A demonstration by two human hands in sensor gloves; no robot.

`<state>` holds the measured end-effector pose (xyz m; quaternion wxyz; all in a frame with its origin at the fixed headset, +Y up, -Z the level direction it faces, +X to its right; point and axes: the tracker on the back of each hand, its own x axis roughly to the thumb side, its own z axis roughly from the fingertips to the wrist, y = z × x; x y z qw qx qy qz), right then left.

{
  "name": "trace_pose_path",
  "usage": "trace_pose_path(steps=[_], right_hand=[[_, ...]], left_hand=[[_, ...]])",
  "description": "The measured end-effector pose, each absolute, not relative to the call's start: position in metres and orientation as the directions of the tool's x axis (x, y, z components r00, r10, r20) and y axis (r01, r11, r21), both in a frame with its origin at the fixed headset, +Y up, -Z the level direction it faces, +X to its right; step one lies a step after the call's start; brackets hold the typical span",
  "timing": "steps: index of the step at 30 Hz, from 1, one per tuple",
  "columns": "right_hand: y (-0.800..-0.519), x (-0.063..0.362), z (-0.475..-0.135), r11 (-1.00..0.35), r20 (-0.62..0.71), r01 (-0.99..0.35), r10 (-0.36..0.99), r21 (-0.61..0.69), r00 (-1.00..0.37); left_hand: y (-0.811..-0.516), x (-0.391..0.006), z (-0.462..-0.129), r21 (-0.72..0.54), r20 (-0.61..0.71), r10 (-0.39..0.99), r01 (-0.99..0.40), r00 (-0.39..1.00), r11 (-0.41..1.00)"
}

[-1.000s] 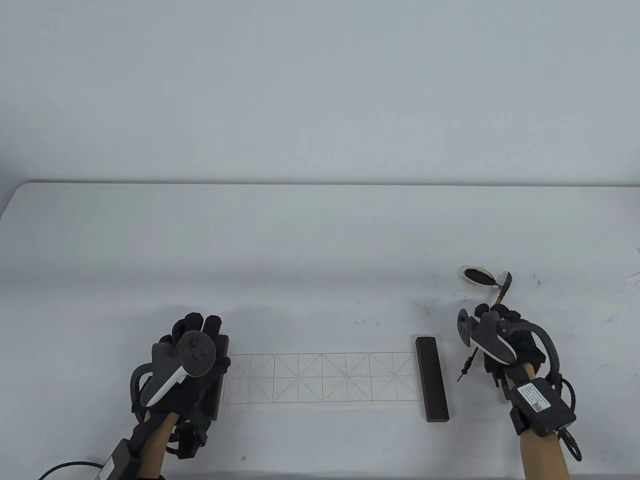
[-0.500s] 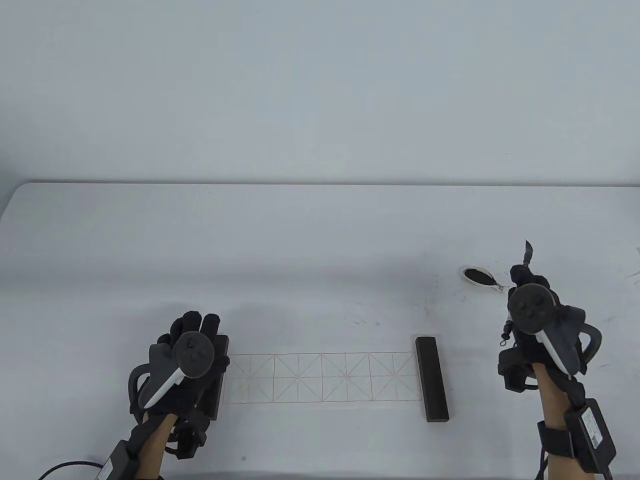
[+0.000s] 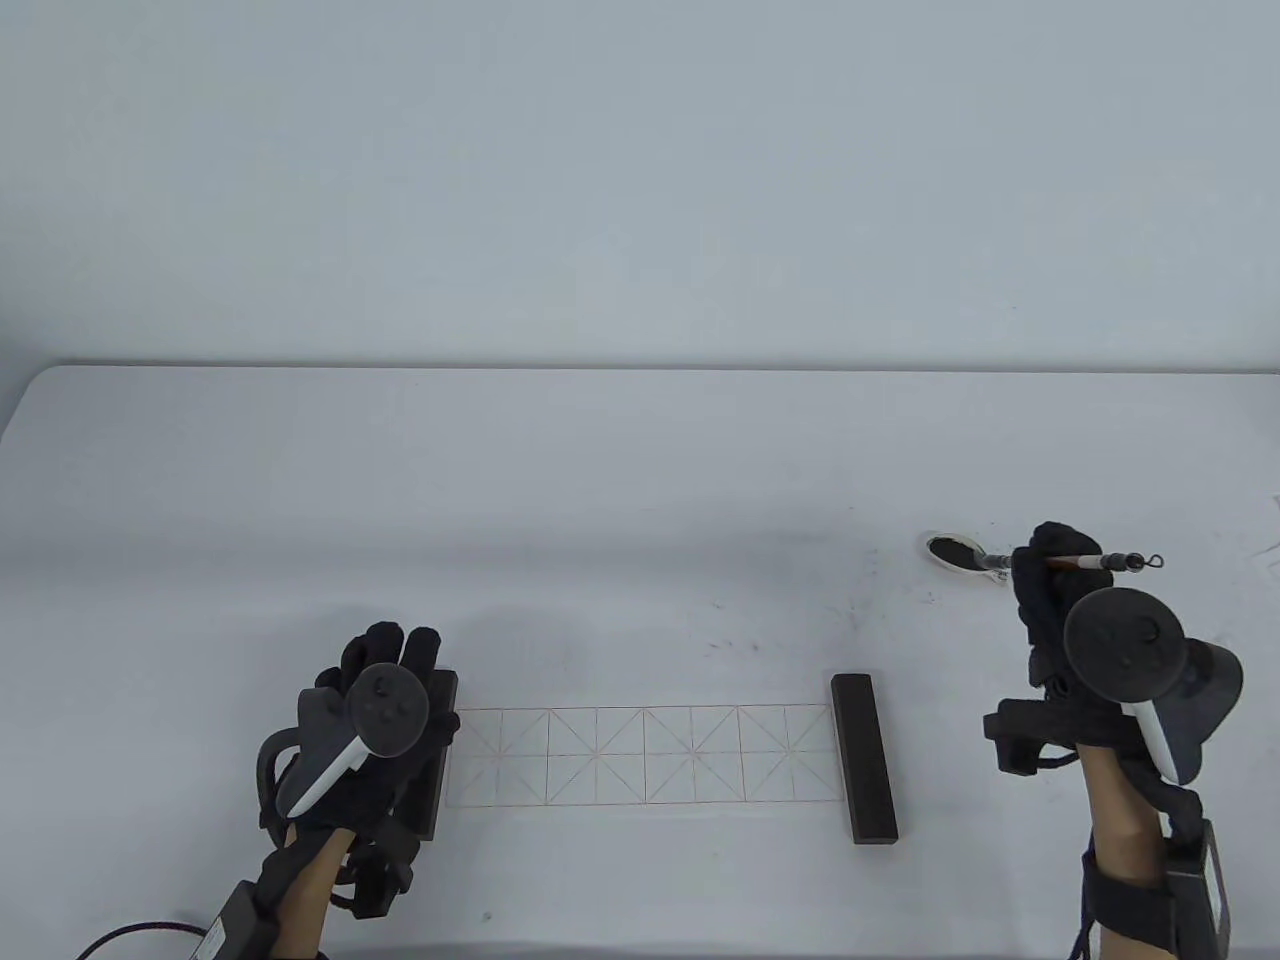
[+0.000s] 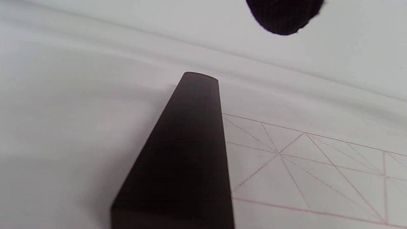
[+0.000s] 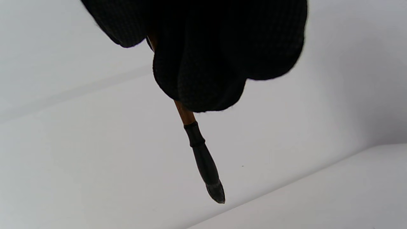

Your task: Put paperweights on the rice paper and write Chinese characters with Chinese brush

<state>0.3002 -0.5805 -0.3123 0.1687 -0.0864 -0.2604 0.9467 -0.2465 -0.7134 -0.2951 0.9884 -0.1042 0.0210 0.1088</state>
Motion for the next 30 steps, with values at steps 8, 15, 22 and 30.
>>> trace_pose_path(steps=[8,15,22,30], right_hand=[[-0.592,0.315,-0.329,-0.762,-0.144,-0.372,0.513,-0.53,-0.846],[-0.616,0.344,-0.354,-0.611,-0.142,-0.418,0.661,-0.673,-0.737],[-0.642,0.346,-0.382,-0.675,-0.228,-0.365,0.622,-0.641,-0.749],[-0.665,0.352,-0.398,-0.711,-0.293,-0.357,0.616,-0.605,-0.731]], left_hand=[[-0.714,-0.246,-0.295,-0.208,-0.061,0.209,-0.217,0.976,0.954],[-0.717,-0.245,-0.296,-0.227,-0.061,0.203,-0.212,0.977,0.951],[-0.717,-0.245,-0.297,-0.235,-0.067,0.207,-0.217,0.976,0.947],[-0.718,-0.244,-0.298,-0.239,-0.056,0.2,-0.207,0.978,0.949]])
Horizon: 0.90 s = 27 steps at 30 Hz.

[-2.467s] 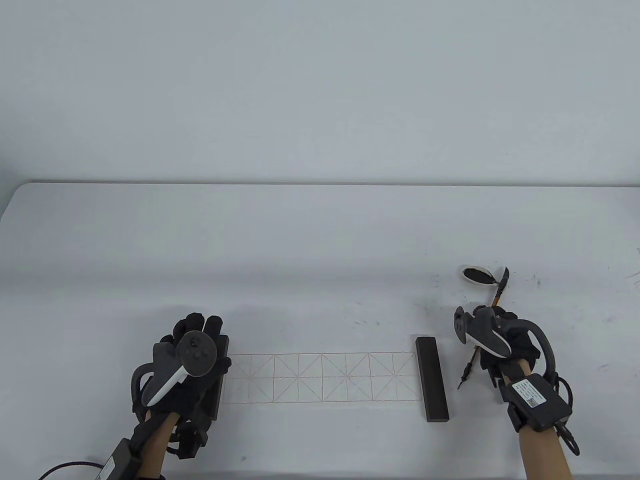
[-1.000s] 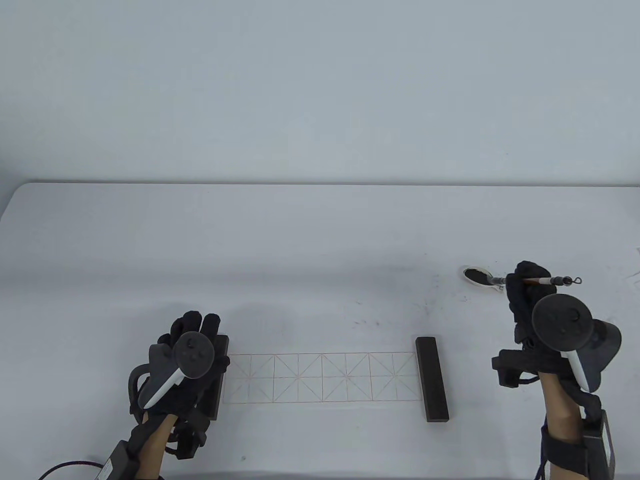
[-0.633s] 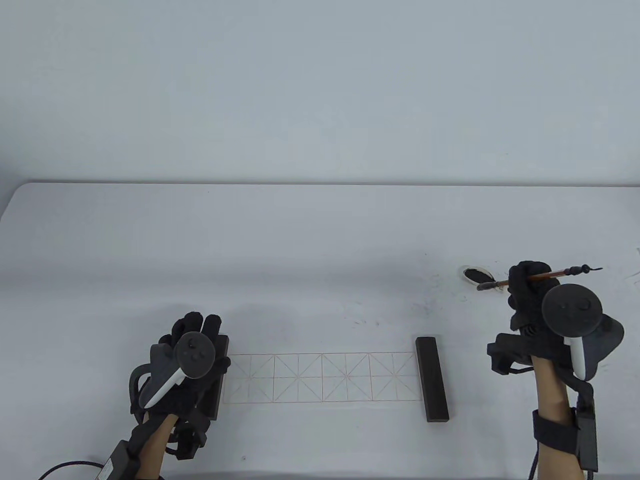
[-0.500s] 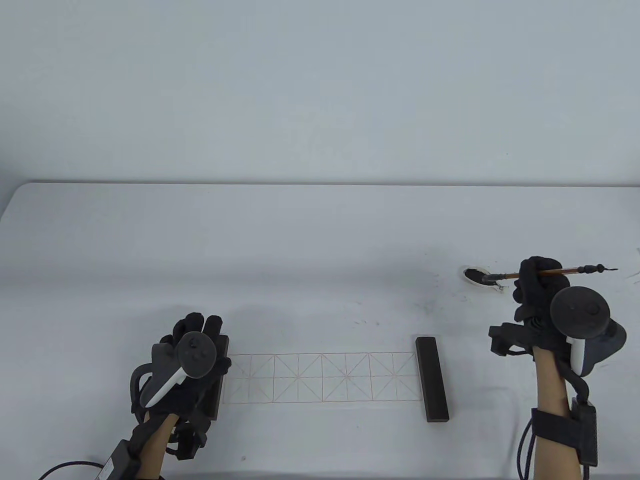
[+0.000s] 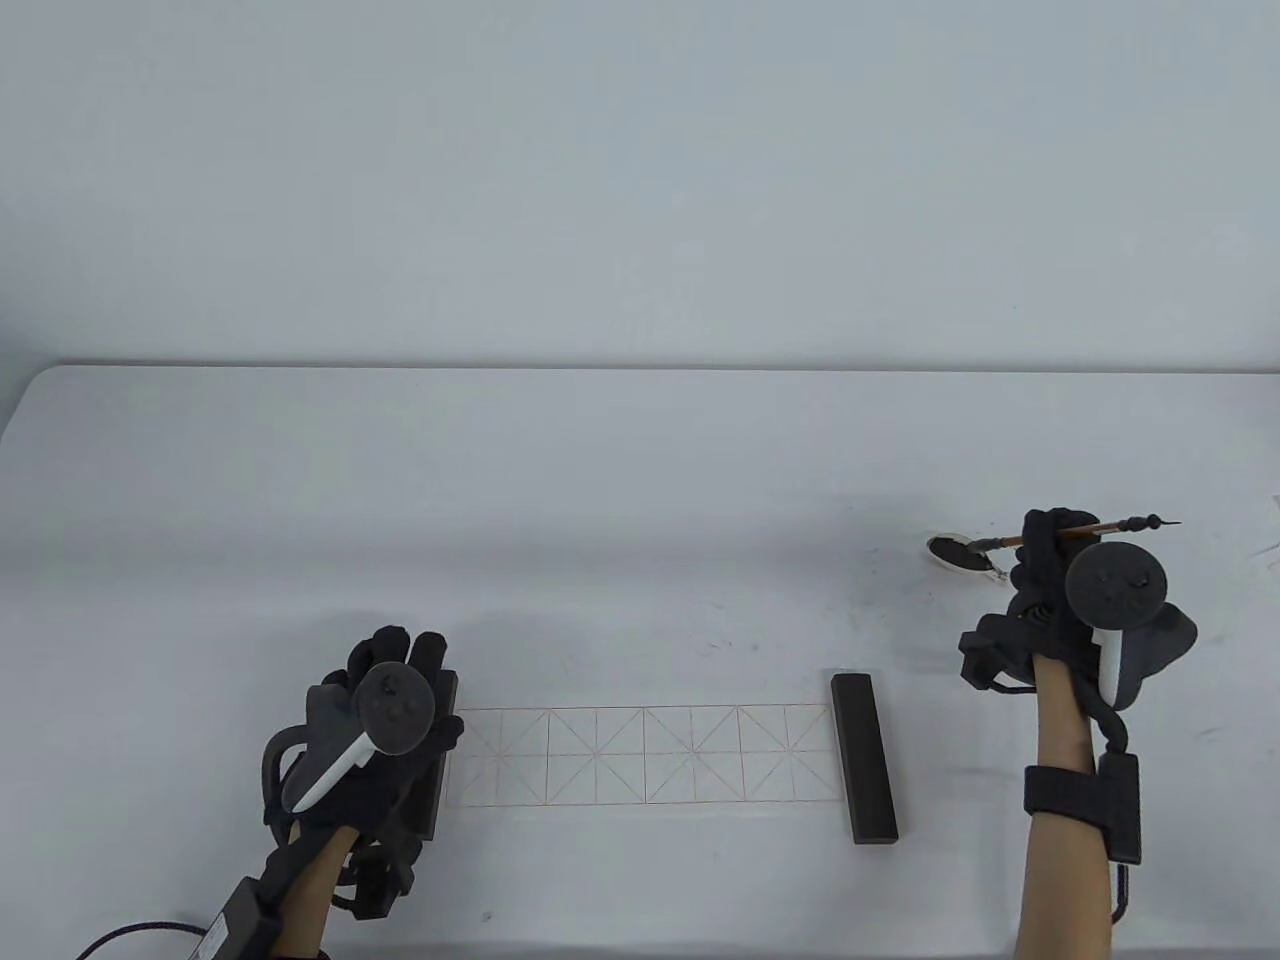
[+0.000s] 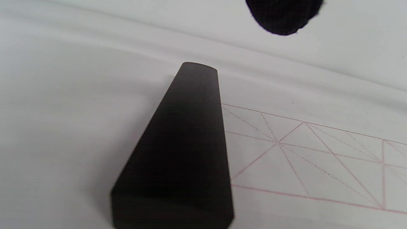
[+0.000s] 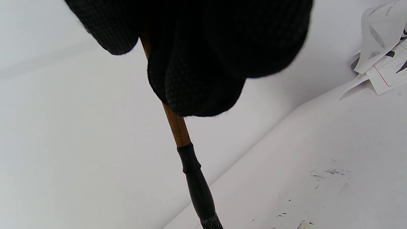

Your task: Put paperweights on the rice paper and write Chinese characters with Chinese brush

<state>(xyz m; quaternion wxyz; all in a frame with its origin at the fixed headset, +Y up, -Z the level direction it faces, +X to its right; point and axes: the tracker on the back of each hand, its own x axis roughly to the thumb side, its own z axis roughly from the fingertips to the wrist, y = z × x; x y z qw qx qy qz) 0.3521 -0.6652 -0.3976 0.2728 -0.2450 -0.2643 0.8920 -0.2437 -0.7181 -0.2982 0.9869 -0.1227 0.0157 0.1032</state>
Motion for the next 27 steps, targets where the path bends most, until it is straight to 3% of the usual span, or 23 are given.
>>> trace_pose_path(steps=[15,27], right_hand=[[-0.68,0.361,-0.401,-0.738,-0.346,-0.354,0.611,-0.574,-0.712],[-0.668,0.362,-0.39,-0.749,-0.33,-0.307,0.568,-0.587,-0.754]], left_hand=[[-0.719,-0.243,-0.299,-0.251,-0.059,0.199,-0.207,0.978,0.946],[-0.719,-0.244,-0.299,-0.242,-0.055,0.2,-0.207,0.978,0.948]])
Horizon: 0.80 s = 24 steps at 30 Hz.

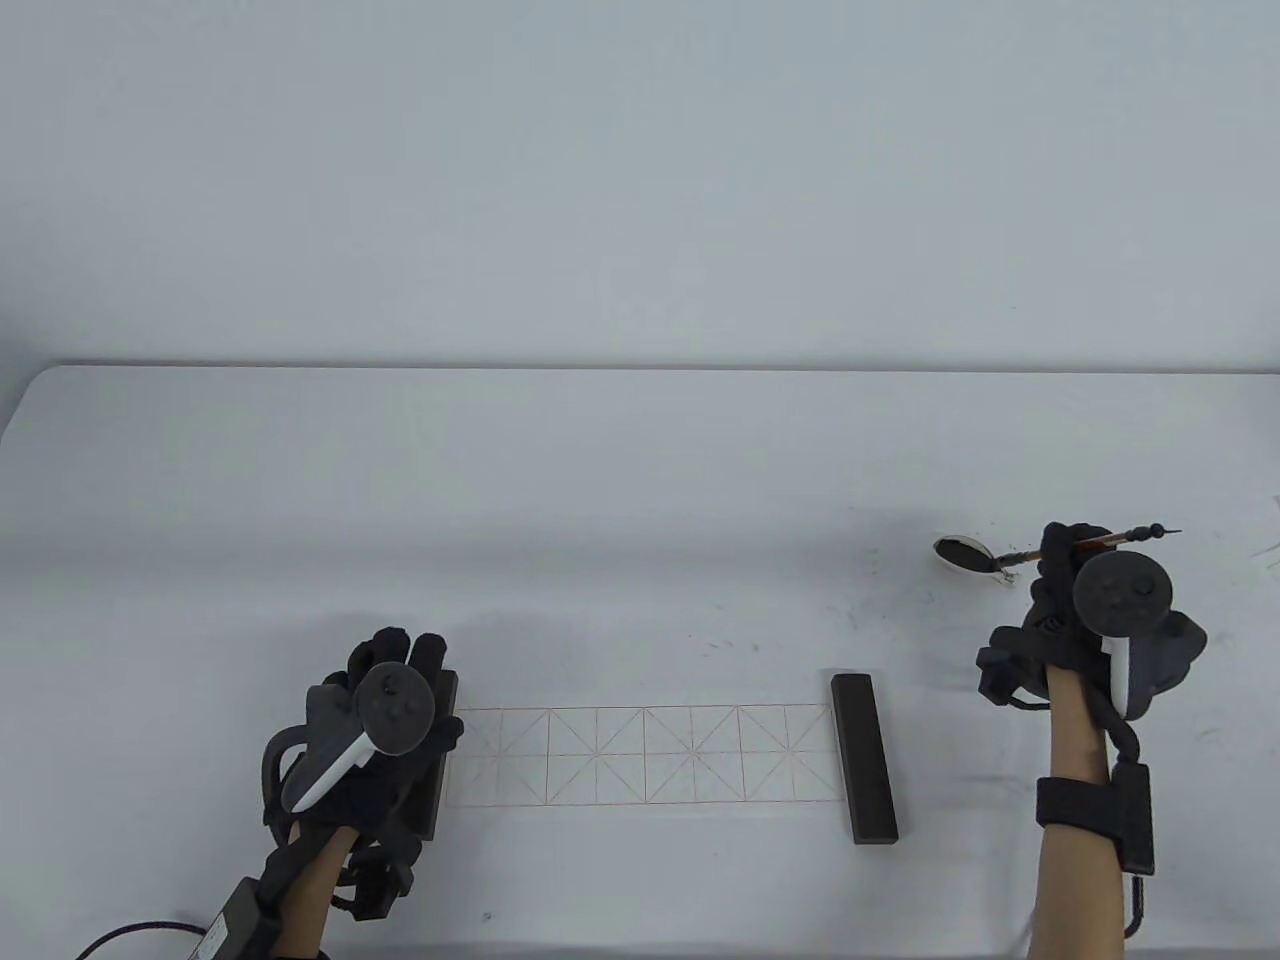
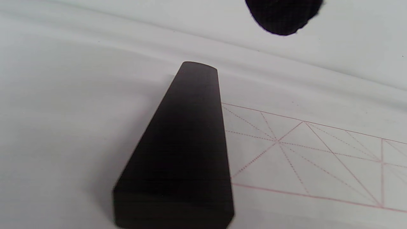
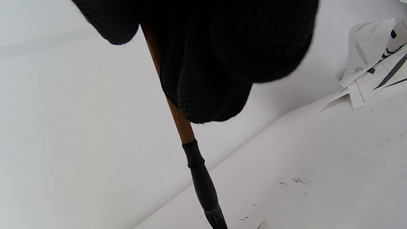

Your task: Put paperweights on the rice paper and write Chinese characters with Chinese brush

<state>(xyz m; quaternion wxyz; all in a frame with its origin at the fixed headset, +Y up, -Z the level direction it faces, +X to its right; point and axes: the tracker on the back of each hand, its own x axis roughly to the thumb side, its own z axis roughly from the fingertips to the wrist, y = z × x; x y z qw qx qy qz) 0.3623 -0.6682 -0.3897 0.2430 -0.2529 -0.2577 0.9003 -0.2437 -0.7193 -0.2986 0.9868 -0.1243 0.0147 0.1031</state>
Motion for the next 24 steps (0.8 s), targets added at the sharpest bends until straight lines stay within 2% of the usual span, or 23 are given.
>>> trace_pose_path(steps=[13,24], right_hand=[[-0.6641,0.3608,-0.3885,-0.775,-0.347,-0.27,0.527,-0.572,-0.776],[-0.6665,0.3603,-0.3909,-0.775,-0.345,-0.303,0.546,-0.554,-0.764]], left_hand=[[-0.7198,-0.244,-0.2985,-0.241,-0.051,0.2,-0.206,0.978,0.948],[-0.7204,-0.2441,-0.2983,-0.245,-0.054,0.201,-0.208,0.978,0.947]])
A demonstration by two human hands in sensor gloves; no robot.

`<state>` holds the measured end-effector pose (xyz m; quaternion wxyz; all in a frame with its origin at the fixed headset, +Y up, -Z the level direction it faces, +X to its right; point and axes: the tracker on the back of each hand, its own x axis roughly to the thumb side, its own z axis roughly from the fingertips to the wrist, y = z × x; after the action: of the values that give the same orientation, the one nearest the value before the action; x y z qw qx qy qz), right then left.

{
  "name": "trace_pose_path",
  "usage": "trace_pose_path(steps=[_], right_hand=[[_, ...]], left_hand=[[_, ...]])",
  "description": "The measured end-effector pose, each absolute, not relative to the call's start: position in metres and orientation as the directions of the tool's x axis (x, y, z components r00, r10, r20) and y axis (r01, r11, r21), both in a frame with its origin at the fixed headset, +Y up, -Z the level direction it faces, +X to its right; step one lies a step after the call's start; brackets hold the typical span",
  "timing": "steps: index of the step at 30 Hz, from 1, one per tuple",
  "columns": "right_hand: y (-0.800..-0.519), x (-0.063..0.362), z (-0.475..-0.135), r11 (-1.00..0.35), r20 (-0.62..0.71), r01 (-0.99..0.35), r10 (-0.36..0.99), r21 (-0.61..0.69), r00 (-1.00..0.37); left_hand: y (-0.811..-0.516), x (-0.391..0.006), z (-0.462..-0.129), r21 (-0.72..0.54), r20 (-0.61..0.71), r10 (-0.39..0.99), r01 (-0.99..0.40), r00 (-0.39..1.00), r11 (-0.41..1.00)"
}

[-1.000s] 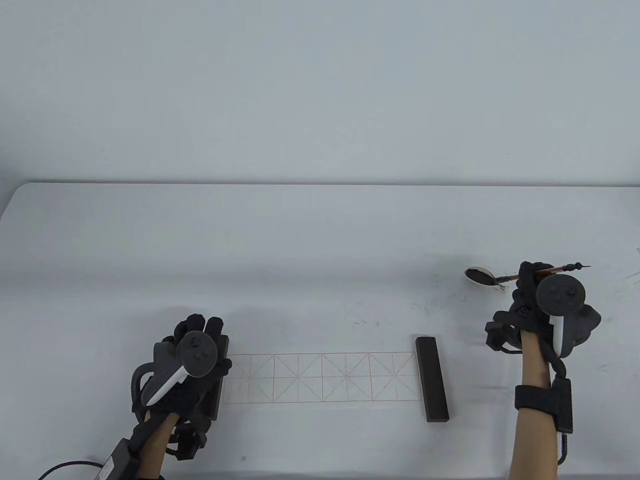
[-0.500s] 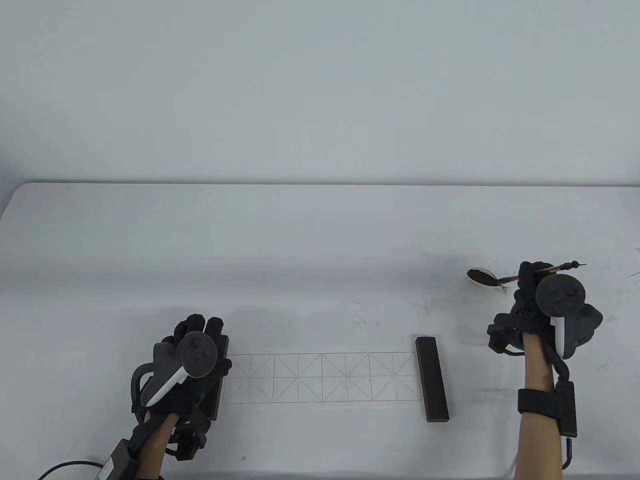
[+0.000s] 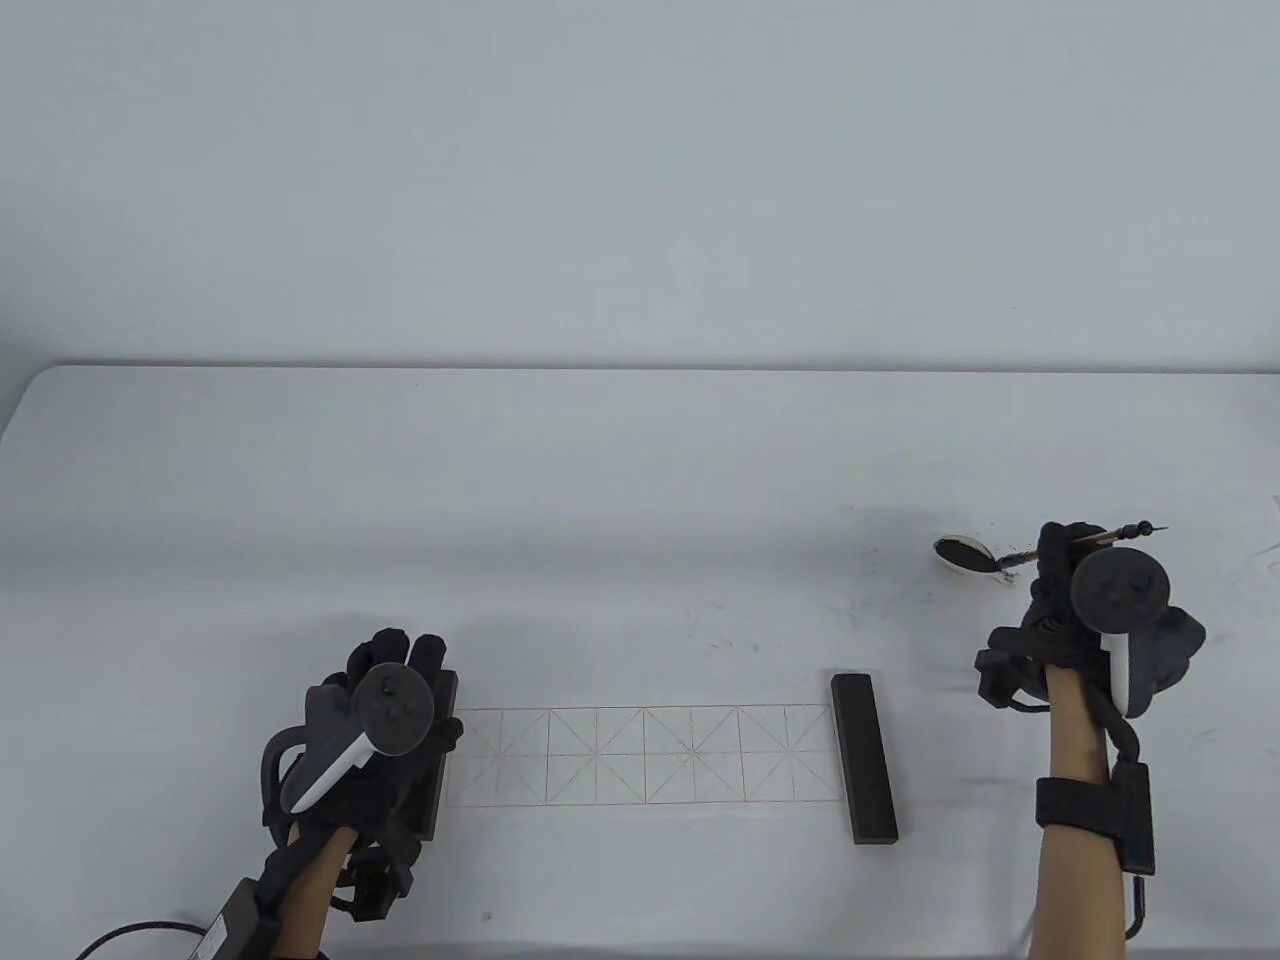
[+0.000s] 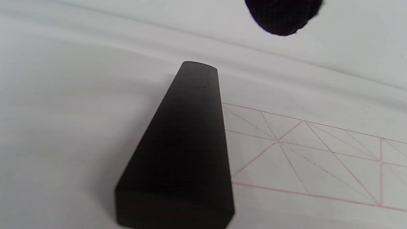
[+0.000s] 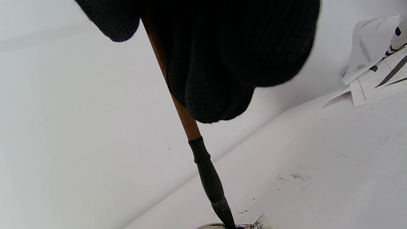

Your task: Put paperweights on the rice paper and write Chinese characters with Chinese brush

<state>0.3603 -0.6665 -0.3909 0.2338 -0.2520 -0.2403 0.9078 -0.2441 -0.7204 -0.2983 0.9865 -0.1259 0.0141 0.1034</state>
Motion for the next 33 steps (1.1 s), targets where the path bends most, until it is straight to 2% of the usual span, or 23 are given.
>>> trace_pose_path(steps=[8,15,20,25,33], right_hand=[[-0.651,0.356,-0.38,-0.771,-0.341,-0.245,0.511,-0.588,-0.789],[-0.618,0.323,-0.353,-0.701,-0.178,-0.253,0.479,-0.666,-0.86],[-0.597,0.273,-0.324,-0.647,0.003,-0.295,0.412,-0.703,-0.911],[-0.587,0.209,-0.291,-0.607,0.195,-0.348,0.305,-0.714,-0.932],[-0.602,0.094,-0.253,-0.623,0.466,-0.486,0.211,-0.613,-0.859]], left_hand=[[-0.72,-0.245,-0.298,-0.239,-0.054,0.202,-0.209,0.978,0.948],[-0.719,-0.247,-0.298,-0.214,-0.064,0.204,-0.213,0.977,0.953],[-0.718,-0.25,-0.297,-0.191,-0.073,0.207,-0.217,0.976,0.957],[-0.718,-0.251,-0.296,-0.182,-0.075,0.212,-0.223,0.974,0.958],[-0.718,-0.251,-0.296,-0.175,-0.063,0.214,-0.222,0.975,0.959]])
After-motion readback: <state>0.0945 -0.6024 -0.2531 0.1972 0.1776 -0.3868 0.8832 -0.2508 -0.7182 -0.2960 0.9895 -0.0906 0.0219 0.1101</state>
